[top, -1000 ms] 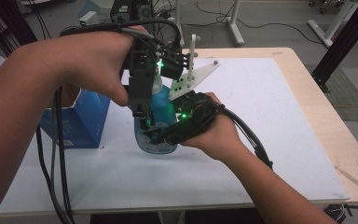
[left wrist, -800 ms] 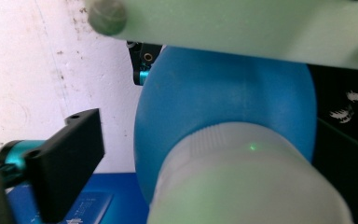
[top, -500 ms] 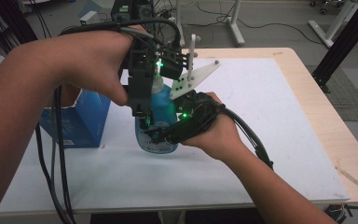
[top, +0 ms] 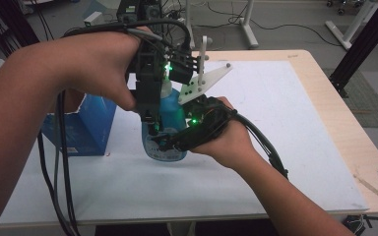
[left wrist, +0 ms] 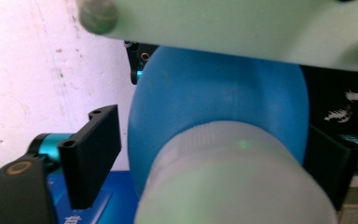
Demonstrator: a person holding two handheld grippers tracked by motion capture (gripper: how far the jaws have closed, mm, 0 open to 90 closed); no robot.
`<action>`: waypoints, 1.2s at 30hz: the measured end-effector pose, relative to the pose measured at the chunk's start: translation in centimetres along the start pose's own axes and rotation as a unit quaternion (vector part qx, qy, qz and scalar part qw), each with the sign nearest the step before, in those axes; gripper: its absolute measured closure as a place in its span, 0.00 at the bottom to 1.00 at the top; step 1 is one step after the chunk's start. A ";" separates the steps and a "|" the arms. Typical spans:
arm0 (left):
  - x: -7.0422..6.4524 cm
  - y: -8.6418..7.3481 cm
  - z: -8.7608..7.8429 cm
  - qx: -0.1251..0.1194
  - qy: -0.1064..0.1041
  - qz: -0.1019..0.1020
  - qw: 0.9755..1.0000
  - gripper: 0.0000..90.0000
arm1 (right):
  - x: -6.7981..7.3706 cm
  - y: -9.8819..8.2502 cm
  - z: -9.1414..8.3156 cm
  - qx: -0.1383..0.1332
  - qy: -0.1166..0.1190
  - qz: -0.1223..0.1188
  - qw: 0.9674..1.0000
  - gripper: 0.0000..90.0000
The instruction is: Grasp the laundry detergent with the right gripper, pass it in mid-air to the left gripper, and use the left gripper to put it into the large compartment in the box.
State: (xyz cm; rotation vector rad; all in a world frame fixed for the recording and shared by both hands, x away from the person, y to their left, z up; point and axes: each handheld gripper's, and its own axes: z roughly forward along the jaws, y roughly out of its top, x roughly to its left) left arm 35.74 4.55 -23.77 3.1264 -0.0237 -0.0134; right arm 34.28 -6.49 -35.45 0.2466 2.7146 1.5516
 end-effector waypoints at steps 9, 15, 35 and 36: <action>0.0 0.0 -0.1 0.000 0.002 -0.004 1.000 0.23 | 0.0 0.0 0.0 -0.002 -0.001 0.000 1.000 0.51; 0.0 0.0 -0.2 0.001 0.000 -0.003 1.000 0.31 | 0.0 0.0 0.0 -0.003 -0.001 0.000 1.000 0.51; -0.5 0.0 -0.1 0.010 0.005 -0.018 1.000 0.43 | 0.2 0.2 0.0 -0.005 0.001 -0.006 1.000 0.51; -0.5 0.0 -0.1 0.010 0.005 -0.018 1.000 0.43 | 0.2 0.2 0.0 -0.005 0.004 -0.007 1.000 0.51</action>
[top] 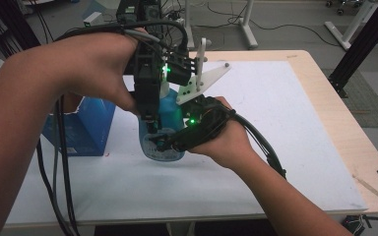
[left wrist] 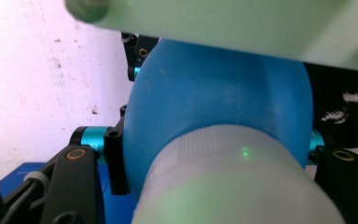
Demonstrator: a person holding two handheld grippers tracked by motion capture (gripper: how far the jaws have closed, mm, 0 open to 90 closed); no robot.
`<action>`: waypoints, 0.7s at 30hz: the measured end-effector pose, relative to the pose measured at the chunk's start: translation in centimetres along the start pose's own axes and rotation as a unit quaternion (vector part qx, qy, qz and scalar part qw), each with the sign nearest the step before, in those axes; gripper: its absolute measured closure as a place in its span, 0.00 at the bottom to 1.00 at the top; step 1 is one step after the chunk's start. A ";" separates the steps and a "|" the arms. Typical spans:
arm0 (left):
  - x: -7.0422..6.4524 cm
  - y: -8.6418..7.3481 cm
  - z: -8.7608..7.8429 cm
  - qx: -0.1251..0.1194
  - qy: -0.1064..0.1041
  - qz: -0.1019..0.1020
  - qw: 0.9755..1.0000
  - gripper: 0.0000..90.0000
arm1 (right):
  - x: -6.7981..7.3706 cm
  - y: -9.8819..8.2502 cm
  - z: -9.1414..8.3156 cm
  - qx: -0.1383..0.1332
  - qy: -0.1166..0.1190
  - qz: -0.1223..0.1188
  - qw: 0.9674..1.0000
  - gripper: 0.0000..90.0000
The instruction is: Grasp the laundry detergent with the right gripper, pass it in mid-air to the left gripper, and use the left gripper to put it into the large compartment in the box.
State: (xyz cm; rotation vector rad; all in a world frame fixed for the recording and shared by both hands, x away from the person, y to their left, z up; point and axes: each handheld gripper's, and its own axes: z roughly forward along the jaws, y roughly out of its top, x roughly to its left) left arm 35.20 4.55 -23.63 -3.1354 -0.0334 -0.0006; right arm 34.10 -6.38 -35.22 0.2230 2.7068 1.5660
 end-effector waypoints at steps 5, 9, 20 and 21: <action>-0.1 0.0 -0.1 0.000 -0.003 -0.002 1.000 0.43 | 0.1 0.0 0.0 -0.001 0.004 -0.005 1.000 0.49; -0.1 -0.4 -0.4 -0.007 -0.007 -0.009 1.000 0.43 | 0.2 -0.1 -0.4 -0.005 -0.013 -0.021 1.000 0.36; 0.4 -2.1 -1.5 0.000 -0.004 -0.038 0.999 0.43 | -0.1 -0.9 -3.6 0.012 -0.046 -0.031 0.998 0.15; 0.4 -2.2 -1.6 -0.001 -0.003 -0.041 0.999 0.43 | -0.2 -0.9 -4.0 0.015 -0.047 -0.031 0.998 0.14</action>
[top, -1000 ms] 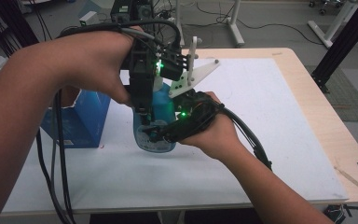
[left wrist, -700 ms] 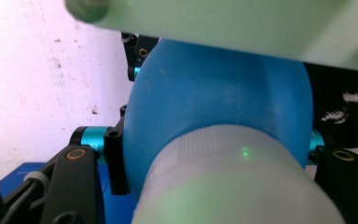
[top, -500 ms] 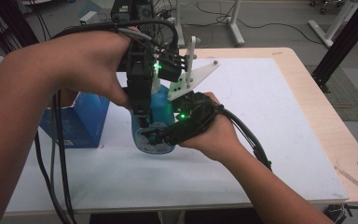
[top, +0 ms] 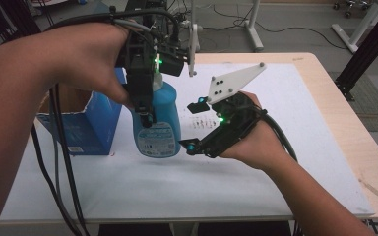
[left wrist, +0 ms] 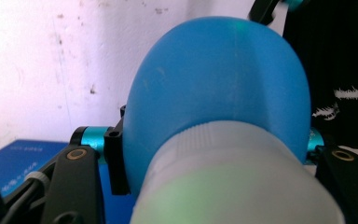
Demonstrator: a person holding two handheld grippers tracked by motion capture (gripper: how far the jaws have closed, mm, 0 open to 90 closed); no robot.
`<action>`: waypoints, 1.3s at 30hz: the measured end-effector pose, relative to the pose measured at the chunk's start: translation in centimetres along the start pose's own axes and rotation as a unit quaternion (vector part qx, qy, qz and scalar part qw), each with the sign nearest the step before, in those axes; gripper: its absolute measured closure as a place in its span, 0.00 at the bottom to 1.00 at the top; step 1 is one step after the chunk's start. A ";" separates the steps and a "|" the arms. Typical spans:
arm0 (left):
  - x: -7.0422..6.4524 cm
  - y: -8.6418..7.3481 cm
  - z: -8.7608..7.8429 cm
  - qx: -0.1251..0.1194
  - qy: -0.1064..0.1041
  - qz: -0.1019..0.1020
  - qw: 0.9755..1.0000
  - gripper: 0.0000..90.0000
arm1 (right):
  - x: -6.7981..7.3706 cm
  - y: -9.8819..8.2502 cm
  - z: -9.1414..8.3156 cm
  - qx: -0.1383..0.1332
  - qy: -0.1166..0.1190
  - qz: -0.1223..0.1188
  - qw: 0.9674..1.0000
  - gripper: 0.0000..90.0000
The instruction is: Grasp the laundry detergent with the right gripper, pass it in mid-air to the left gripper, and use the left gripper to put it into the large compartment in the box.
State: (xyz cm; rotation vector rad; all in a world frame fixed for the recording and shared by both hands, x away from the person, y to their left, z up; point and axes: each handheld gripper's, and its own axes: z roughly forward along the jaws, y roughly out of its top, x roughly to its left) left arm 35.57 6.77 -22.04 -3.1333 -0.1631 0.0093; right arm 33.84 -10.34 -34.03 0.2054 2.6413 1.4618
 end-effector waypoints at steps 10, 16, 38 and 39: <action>0.7 -1.8 -1.9 -0.004 -0.010 -0.053 0.999 0.43 | -0.7 -0.5 -3.0 0.034 -0.026 0.007 0.999 0.01; 1.8 -3.8 -3.8 -0.016 -0.017 -0.110 0.994 0.42 | -1.2 -0.3 -5.2 0.071 -0.035 -0.008 0.997 0.01; 4.8 -13.6 -11.7 -0.056 0.002 -0.472 0.880 0.42 | -2.1 1.0 -7.7 0.146 -0.049 -0.028 0.988 0.01; 4.8 -13.6 -11.7 -0.056 0.002 -0.472 0.880 0.42 | -2.1 1.0 -7.7 0.146 -0.049 -0.028 0.988 0.01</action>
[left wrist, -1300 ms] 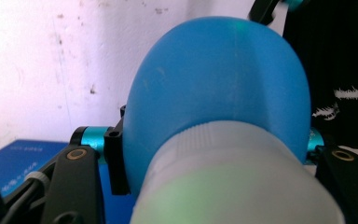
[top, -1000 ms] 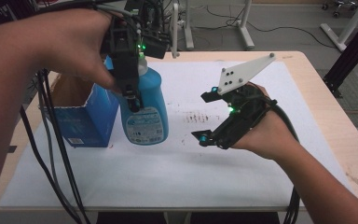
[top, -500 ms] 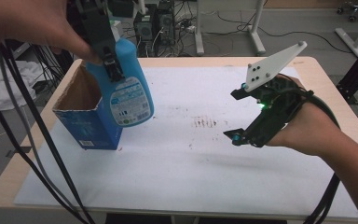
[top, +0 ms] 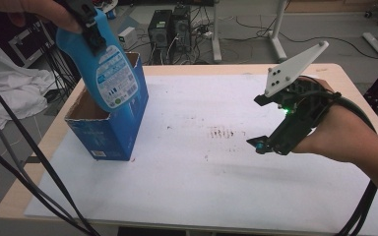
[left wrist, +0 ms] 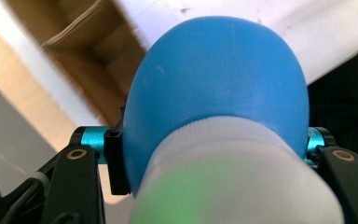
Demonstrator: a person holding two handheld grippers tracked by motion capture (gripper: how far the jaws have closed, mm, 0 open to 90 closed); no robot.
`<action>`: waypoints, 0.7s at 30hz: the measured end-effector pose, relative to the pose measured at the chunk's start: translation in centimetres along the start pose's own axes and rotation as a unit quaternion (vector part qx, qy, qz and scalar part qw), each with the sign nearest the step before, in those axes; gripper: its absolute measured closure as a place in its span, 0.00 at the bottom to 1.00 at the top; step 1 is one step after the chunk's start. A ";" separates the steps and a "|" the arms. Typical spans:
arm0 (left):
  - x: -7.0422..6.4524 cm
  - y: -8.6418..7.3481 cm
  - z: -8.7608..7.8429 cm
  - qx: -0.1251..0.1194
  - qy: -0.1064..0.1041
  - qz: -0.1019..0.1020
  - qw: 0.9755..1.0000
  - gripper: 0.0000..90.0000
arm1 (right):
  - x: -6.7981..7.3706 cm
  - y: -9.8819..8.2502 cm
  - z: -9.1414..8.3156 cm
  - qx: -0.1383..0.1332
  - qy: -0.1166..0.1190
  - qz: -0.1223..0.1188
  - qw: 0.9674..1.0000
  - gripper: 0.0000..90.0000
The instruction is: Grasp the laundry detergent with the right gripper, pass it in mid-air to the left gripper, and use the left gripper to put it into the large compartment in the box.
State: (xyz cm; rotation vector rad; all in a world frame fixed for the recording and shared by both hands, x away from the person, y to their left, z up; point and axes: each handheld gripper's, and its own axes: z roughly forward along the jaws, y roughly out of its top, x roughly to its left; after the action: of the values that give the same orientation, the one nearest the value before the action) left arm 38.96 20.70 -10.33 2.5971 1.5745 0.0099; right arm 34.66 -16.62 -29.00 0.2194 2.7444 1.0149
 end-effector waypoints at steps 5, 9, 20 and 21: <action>1.7 -0.4 -0.6 0.002 0.019 -0.071 0.997 0.42 | -0.1 0.0 0.1 0.004 -0.001 0.002 1.000 0.01; 2.8 -0.4 -0.1 0.016 0.037 -0.097 0.994 0.42 | -0.3 -0.1 0.2 0.004 -0.002 0.004 1.000 0.01; 4.5 0.4 4.3 0.052 0.031 -0.057 0.997 0.42 | -0.5 -0.2 0.5 0.007 -0.004 0.008 1.000 0.01; 4.6 0.5 4.8 0.054 0.029 -0.049 0.997 0.42 | -0.5 -0.3 0.6 0.008 -0.004 0.011 1.000 0.01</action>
State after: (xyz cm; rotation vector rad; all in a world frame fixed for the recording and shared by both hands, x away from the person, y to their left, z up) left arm 41.80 24.13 -15.32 2.6185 1.7673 -0.0088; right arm 35.21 -16.58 -29.54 0.2558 2.7498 0.9961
